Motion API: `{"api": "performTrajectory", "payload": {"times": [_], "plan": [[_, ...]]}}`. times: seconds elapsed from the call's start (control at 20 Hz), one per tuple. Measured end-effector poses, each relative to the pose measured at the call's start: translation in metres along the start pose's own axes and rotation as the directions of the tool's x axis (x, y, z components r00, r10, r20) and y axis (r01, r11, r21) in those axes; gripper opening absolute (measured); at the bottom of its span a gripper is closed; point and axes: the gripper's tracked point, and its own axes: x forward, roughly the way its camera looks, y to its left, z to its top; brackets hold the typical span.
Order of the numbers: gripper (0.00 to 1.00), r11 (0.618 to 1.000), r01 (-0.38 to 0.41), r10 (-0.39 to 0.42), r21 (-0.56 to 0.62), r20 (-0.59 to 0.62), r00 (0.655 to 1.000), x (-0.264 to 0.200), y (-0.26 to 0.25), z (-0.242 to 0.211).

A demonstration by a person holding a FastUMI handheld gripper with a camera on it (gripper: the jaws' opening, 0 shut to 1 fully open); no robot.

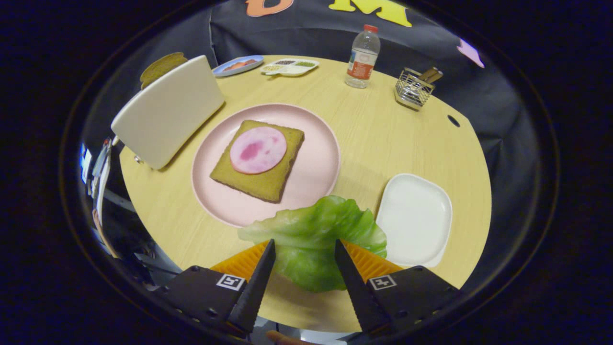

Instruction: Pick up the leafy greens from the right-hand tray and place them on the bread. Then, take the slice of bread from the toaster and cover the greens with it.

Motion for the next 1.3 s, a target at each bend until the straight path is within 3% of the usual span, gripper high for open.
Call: {"api": "performTrajectory", "payload": {"times": [0.25,0.6,0.8,0.85,0.95,1.1,1.3], "plan": [[0.78,0.999,-0.031,0.029,-0.042,-0.044,0.999,0.012,0.009,0.001],[0.66,0.996,-0.069,0.066,-0.052,-0.066,0.996,0.011,0.006,-0.006],[0.21,0.995,-0.080,0.077,-0.063,-0.051,0.996,0.012,0.010,-0.006],[0.21,0.993,-0.090,0.087,-0.070,-0.046,0.995,0.011,0.012,-0.004],[0.02,0.996,-0.050,0.048,-0.079,-0.024,0.999,0.009,0.013,-0.008],[0.01,0.995,-0.032,0.033,-0.097,0.003,0.999,-0.001,0.013,-0.013],[0.01,0.996,-0.080,0.081,-0.031,0.023,0.996,-0.035,0.010,-0.012]]}}
